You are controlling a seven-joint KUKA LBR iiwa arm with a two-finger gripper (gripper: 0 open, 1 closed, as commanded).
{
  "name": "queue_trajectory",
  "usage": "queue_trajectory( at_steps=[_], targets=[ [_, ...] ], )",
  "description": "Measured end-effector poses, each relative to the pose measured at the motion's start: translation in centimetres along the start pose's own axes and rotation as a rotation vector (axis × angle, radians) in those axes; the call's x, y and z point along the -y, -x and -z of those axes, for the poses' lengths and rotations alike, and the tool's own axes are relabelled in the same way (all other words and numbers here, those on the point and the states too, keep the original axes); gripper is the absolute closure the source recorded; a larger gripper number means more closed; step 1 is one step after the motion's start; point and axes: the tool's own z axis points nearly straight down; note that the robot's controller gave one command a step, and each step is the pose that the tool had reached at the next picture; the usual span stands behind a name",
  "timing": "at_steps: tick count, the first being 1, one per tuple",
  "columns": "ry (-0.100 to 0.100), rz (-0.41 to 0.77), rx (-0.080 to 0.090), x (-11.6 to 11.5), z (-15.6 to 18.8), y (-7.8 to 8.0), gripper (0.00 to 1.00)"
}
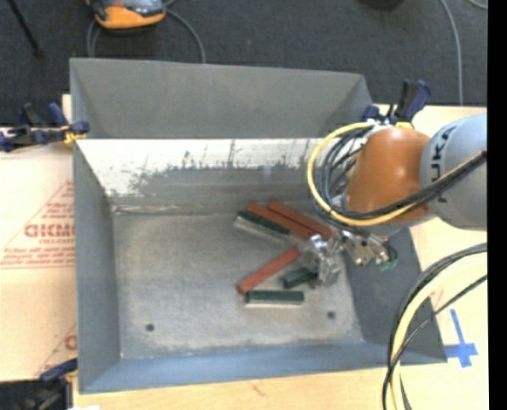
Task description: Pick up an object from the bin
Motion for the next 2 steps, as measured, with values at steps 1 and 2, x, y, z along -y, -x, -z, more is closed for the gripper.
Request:
queue_trajectory(
  at_steps=[1,2],
  targets=[
    [0.0,0.049,0.001,0.0,0.0,0.0,1.0],
    [0.003,0.175,-0.002,-0.4,15.4,-4.2,1.0]
  ],
)
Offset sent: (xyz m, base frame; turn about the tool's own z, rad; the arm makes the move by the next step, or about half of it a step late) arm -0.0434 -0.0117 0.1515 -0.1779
